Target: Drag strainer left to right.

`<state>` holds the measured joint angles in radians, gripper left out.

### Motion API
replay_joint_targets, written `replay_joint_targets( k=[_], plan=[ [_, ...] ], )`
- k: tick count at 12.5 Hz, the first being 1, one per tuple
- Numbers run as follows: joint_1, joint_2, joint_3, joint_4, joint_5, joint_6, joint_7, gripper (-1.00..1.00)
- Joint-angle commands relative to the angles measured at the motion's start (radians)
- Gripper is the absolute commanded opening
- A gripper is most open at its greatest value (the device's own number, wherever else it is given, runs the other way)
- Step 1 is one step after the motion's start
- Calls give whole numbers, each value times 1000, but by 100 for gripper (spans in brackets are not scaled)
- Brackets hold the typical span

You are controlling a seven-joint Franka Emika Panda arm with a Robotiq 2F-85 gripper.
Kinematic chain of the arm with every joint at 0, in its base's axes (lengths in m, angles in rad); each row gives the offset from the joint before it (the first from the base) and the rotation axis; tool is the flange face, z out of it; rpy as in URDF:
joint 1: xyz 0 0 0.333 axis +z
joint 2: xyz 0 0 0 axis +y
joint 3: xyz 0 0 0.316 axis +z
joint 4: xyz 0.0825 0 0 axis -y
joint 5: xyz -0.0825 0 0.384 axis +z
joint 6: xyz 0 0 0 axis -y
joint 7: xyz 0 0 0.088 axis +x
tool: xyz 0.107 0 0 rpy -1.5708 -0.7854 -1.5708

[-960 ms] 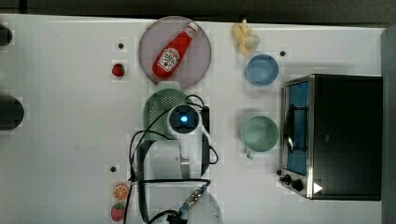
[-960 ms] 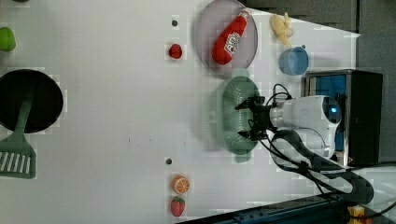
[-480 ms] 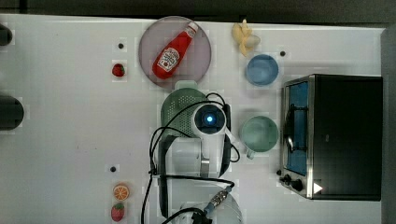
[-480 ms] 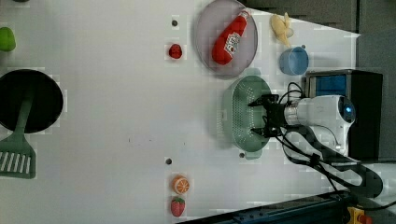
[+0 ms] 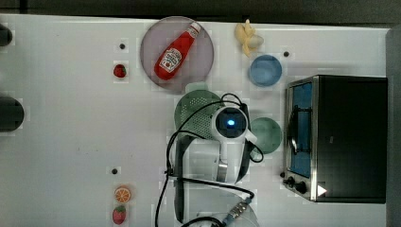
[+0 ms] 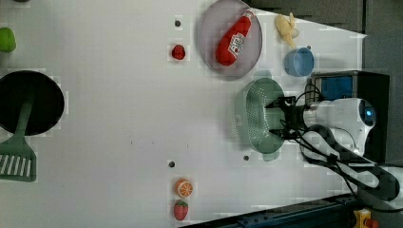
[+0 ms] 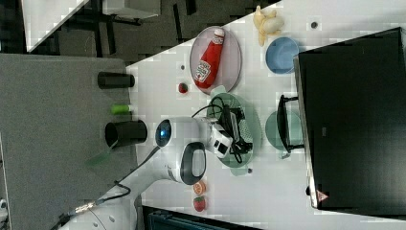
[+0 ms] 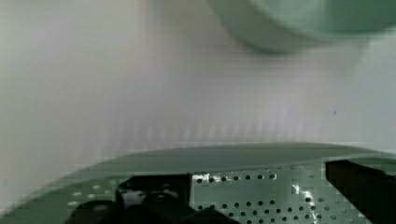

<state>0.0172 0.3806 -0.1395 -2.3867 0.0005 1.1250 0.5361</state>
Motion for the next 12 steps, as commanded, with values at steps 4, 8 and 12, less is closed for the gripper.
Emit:
replay_joint_targets(
  k=[4, 8, 12],
  plan=[
    [1, -72, 37, 24, -11, -38, -61, 100],
    [3, -284, 126, 26, -11, -233, -189, 100],
    [4, -526, 173, 24, -12, -359, -444, 100]
  ],
)
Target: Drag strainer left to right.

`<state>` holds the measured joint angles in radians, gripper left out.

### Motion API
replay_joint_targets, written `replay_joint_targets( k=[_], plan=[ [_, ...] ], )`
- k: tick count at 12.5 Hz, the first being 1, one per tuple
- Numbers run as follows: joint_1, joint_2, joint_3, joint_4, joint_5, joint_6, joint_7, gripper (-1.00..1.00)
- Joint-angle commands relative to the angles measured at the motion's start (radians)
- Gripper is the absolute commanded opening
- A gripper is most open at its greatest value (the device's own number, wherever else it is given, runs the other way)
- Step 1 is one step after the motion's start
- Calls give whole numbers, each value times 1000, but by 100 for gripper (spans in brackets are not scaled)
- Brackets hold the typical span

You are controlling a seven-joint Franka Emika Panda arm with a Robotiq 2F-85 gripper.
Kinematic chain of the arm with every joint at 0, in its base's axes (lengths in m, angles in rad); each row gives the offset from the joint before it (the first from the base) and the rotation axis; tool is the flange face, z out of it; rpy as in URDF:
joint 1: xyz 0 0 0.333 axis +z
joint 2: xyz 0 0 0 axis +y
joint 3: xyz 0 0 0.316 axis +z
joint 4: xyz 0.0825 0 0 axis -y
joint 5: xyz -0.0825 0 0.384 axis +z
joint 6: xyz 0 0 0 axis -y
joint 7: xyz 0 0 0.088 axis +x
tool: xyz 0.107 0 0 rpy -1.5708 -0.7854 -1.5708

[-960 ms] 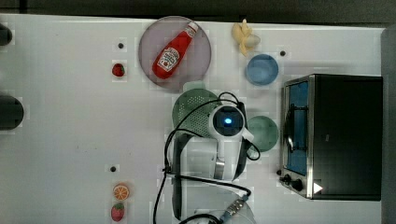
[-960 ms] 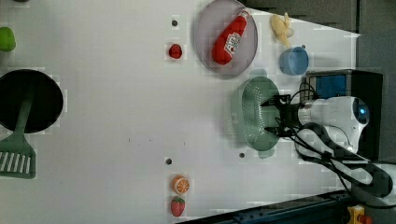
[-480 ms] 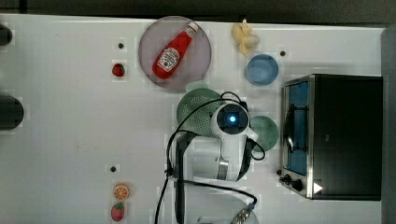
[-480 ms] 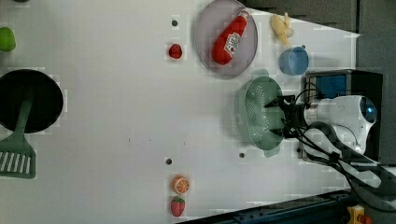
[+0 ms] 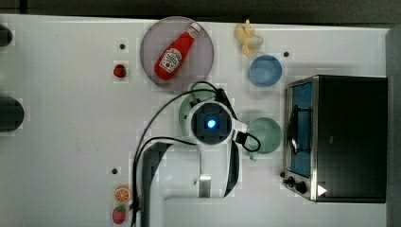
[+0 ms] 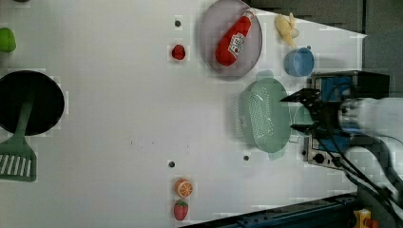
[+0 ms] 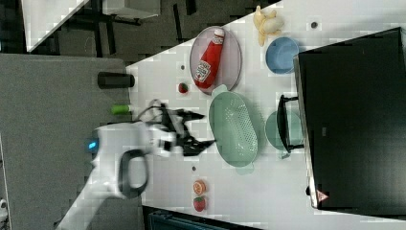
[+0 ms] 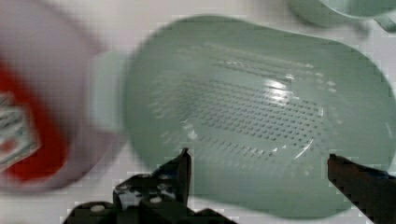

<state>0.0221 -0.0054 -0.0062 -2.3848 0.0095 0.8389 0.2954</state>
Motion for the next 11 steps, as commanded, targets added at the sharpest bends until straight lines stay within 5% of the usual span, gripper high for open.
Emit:
replay_joint_targets(
  k=[1, 6, 11],
  plan=[
    [-2, -199, 37, 23, -21, -120, -245, 100],
    [-3, -467, 34, 97, -21, -504, -274, 100],
    [-9, -501, -20, 205, -21, -667, -374, 100]
  ],
)
